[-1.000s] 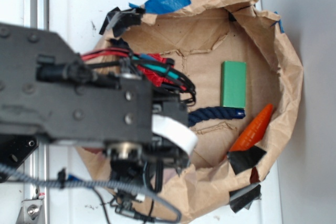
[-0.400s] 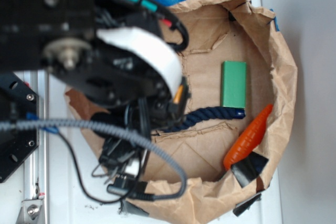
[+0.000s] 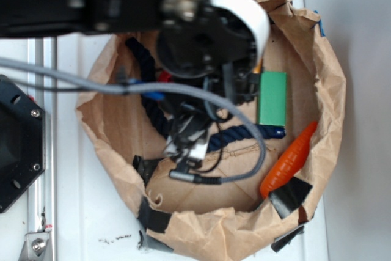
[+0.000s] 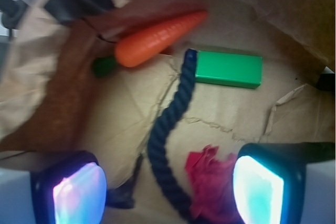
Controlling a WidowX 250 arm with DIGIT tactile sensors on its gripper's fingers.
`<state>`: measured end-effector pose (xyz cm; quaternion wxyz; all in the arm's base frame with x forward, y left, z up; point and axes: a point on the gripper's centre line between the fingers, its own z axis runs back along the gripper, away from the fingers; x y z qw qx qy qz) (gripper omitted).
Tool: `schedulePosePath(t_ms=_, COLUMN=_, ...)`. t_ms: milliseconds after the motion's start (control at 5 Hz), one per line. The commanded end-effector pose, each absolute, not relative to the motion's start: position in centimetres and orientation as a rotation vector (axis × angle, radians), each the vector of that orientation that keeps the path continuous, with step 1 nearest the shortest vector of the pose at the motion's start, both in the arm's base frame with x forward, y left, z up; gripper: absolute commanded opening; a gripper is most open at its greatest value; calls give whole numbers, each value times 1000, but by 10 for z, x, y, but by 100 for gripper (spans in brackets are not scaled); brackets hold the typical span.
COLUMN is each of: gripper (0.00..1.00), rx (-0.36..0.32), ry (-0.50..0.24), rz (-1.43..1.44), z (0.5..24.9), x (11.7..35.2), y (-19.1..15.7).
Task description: Grab the blue rope.
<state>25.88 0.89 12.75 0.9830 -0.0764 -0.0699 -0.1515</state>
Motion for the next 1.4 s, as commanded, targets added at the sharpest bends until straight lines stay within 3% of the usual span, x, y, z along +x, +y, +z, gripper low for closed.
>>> schedulePosePath(t_ms=0, gripper=100, rx=-175, ry=-139, rz=-350, z=98, x=265, y=0)
schedulePosePath(t_ms=600, gripper=100, rx=-200, ry=-99, rz=-412, z=56, x=266, y=-14)
schedulePosePath(t_ms=1200, gripper=100, rx=-175, ry=-80, rz=-459, z=42, x=265, y=-21)
